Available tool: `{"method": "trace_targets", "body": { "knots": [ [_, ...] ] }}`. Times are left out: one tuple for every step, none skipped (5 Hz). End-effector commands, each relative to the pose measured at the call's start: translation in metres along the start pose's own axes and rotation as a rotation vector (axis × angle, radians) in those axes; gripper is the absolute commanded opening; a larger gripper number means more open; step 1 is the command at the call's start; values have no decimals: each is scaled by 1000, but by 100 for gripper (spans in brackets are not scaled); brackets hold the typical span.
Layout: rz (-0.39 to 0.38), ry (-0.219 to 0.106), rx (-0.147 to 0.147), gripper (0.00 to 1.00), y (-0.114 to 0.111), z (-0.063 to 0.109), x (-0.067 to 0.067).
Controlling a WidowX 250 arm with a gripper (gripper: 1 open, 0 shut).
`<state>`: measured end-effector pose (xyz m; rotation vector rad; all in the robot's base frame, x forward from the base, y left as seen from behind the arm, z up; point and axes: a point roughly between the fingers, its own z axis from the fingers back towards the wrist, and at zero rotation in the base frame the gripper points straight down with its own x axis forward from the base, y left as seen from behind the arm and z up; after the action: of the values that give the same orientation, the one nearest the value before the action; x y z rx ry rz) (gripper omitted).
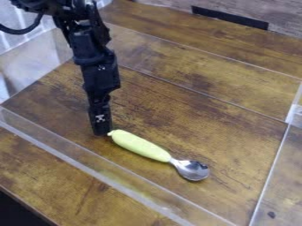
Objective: Move the green spoon to the right
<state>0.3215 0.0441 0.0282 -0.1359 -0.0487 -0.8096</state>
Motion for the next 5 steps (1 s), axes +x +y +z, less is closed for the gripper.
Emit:
{"method": "trace_targets", "body": {
  "knots": [
    [-59, -44, 56, 100, -6, 23, 15],
    [-78, -48, 50, 100, -9, 22, 17],
    [-101, -52, 45, 100, -13, 21, 19],
    [-127, -56, 40, 100, -18, 20, 22],
    [-163, -58, 32, 100, -25, 18, 26]
  ]
}}
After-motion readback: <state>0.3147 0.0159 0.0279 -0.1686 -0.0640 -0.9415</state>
